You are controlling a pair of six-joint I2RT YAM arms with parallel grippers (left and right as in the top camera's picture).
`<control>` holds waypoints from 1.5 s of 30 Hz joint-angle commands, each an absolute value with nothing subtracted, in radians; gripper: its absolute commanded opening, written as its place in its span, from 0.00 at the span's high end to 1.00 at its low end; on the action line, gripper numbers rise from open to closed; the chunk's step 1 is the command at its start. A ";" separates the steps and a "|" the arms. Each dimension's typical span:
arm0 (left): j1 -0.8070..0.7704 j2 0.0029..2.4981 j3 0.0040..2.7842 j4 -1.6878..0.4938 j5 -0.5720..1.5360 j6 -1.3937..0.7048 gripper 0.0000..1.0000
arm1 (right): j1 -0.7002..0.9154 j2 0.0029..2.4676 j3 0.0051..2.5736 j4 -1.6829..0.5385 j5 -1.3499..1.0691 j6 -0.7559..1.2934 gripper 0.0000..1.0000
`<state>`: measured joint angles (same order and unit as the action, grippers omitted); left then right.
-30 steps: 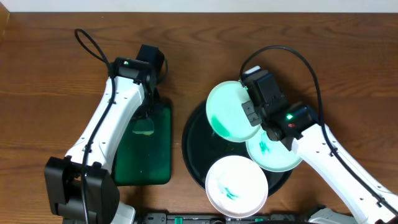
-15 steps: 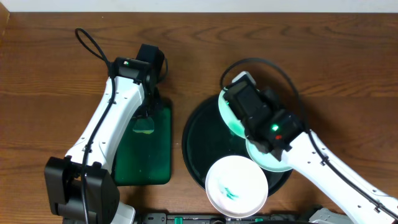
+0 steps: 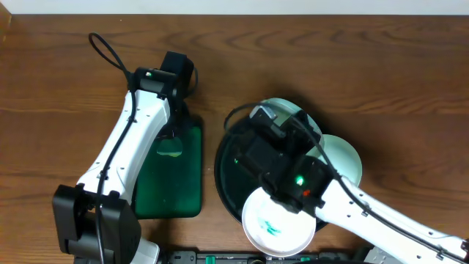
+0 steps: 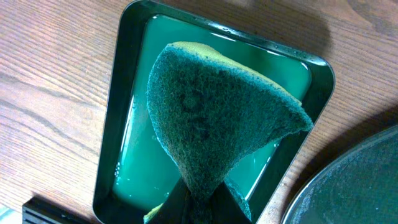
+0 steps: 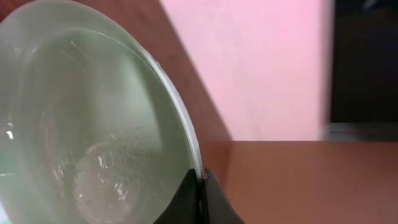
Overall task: Clean dirty plates on tray and stack at the side
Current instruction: 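Lift the top-left plate off the black tray with the right gripper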
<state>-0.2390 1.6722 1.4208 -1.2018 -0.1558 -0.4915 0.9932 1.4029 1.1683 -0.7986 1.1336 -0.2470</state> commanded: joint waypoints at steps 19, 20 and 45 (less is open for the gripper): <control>-0.236 1.674 1.415 -1.204 -0.156 -0.471 0.93 | 1.114 1.388 1.195 -0.801 1.388 -0.308 0.99; -0.236 1.674 1.415 -1.204 -0.156 -0.471 0.93 | 1.114 1.388 1.195 -0.801 1.388 -0.308 0.99; -0.236 1.674 1.415 -1.214 -0.156 -0.471 0.93 | 1.152 1.393 1.195 -0.768 1.320 -0.281 0.99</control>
<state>-0.2390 1.6722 1.4204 -1.2083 -0.1558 -0.4889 1.1477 1.4029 1.1702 -0.7666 1.3560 -0.3004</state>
